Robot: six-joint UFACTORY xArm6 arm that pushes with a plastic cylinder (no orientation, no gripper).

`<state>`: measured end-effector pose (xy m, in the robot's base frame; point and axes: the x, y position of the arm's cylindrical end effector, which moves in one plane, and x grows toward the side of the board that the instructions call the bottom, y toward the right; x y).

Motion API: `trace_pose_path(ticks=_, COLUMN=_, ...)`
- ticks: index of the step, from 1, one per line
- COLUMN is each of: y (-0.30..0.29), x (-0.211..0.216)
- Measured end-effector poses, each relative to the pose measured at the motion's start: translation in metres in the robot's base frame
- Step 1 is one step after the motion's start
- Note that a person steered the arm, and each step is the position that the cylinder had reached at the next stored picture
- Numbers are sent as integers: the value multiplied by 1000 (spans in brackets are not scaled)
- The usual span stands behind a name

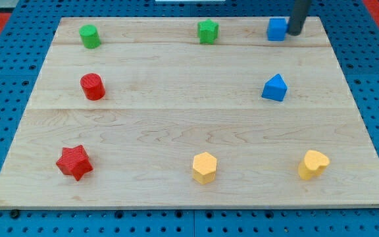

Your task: Move the blue cube into the blue triangle

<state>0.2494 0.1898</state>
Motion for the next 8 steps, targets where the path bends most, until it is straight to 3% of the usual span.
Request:
trace_pose_path(ticks=1, y=43, x=-22)
trace_pose_path(ticks=2, y=1, x=-53)
trace_pose_path(ticks=3, y=-27, x=-51)
trace_pose_path(ticks=4, y=-31, x=-11)
trace_pose_path(ticks=5, y=-68, x=-9)
trace_pose_path(ticks=6, y=-63, x=5)
trace_pose_path(ticks=8, y=-30, x=88)
